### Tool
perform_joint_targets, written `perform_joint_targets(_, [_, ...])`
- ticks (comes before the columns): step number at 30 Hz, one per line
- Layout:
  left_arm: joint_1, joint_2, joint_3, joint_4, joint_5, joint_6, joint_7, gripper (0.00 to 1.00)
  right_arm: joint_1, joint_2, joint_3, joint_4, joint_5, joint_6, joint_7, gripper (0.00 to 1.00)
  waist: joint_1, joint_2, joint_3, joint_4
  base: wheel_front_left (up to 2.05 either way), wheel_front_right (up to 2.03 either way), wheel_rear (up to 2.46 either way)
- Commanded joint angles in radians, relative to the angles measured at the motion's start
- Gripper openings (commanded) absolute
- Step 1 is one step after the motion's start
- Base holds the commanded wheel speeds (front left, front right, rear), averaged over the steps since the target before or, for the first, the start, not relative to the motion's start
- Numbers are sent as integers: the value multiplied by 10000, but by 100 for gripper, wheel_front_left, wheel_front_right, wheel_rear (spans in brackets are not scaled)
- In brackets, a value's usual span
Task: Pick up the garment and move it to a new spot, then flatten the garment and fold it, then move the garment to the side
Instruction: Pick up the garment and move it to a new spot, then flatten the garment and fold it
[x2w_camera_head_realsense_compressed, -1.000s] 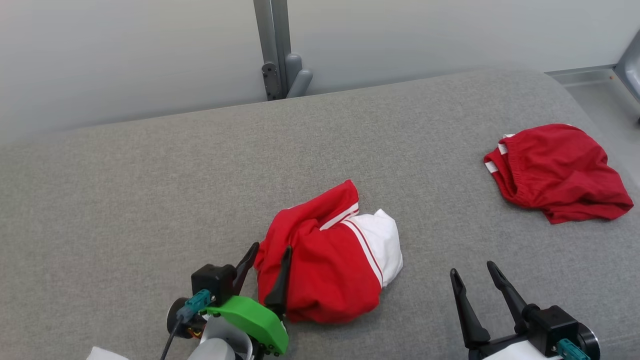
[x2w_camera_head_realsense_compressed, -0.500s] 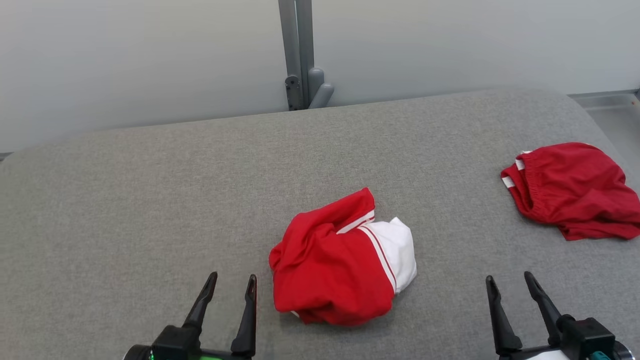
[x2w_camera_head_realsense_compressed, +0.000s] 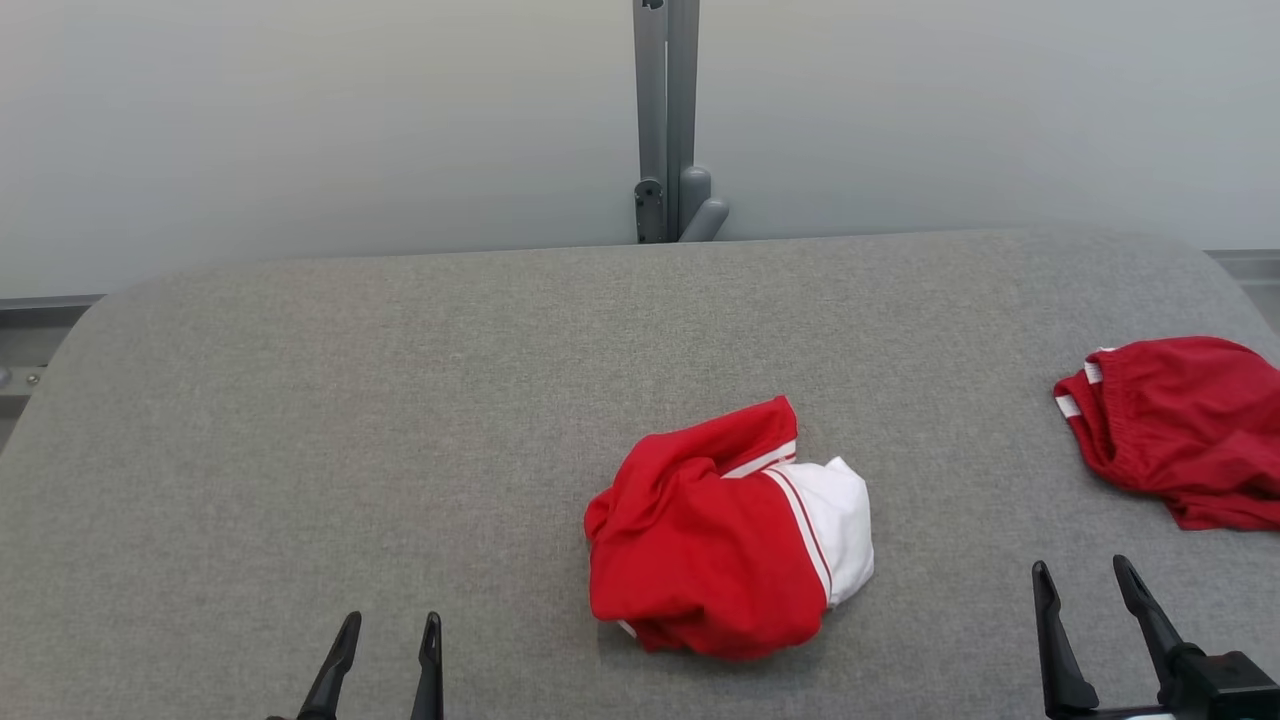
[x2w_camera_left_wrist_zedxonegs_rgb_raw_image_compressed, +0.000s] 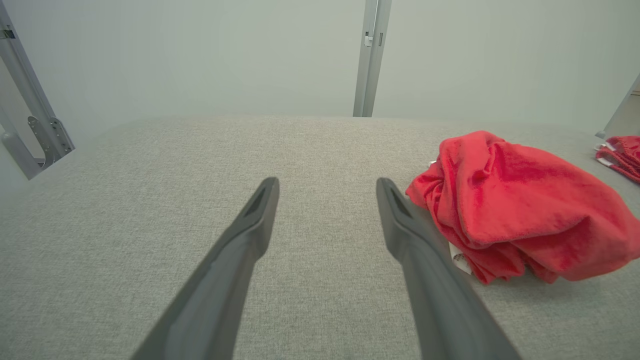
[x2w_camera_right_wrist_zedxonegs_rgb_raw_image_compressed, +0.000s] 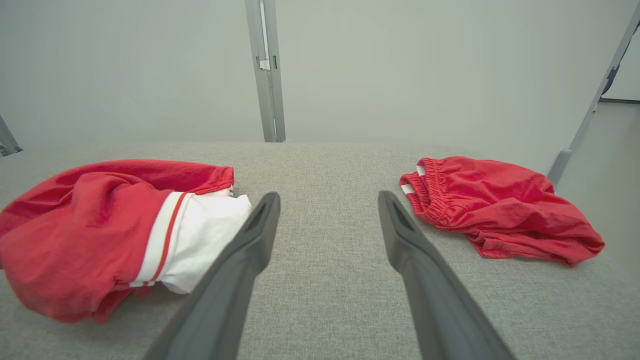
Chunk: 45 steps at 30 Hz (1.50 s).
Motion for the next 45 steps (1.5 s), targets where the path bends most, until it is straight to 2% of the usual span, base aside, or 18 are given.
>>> perform_joint_targets(1, [110, -89, 122, 42, 107, -139, -1, 100, 109, -23, -62, 9, -34, -13, -3, 100, 0, 56, -96, 134, 0, 0, 0])
perform_joint_targets(11, [174, -367, 494, 375, 351, -570, -1, 100, 99, -23, 36, 109, -95, -13, -2, 100, 0, 56, -236, 124, 0, 0, 0])
perform_joint_targets(17, [-10, -430, 182, 430, 413, -719, -1, 100, 98, -24, 174, 111, -128, -13, -2, 100, 0, 56, -213, -69, 0, 0, 0])
perform_joint_targets(20, [-372, -447, -487, 650, 348, -799, -1, 100, 113, -23, 230, 91, -182, -13, -2, 100, 0, 56, -163, -214, 0, 0, 0])
perform_joint_targets(28, [-1763, -451, -3512, 1461, -61, -854, 558, 100, -167, -24, 328, 71, -313, -13, -3, 100, 0, 56, -17, -1119, 0, 0, 0])
perform_joint_targets(30, [-1950, -451, -3871, 1584, -73, -850, 680, 100, -175, -23, 350, 72, -283, -13, -2, 100, 0, 56, -6, -1254, 0, 0, 0])
perform_joint_targets(36, [-2930, -449, -5257, 2353, -491, -438, 1152, 100, -207, -23, 355, 153, -94, -13, -2, 100, 0, 56, 90, -2084, 0, 0, 0])
perform_joint_targets(45, [-3956, -447, -5700, 4160, -749, 663, 1026, 100, -218, -21, 306, 292, 139, -13, -2, 100, 0, 56, 220, -2757, 0, 0, 0])
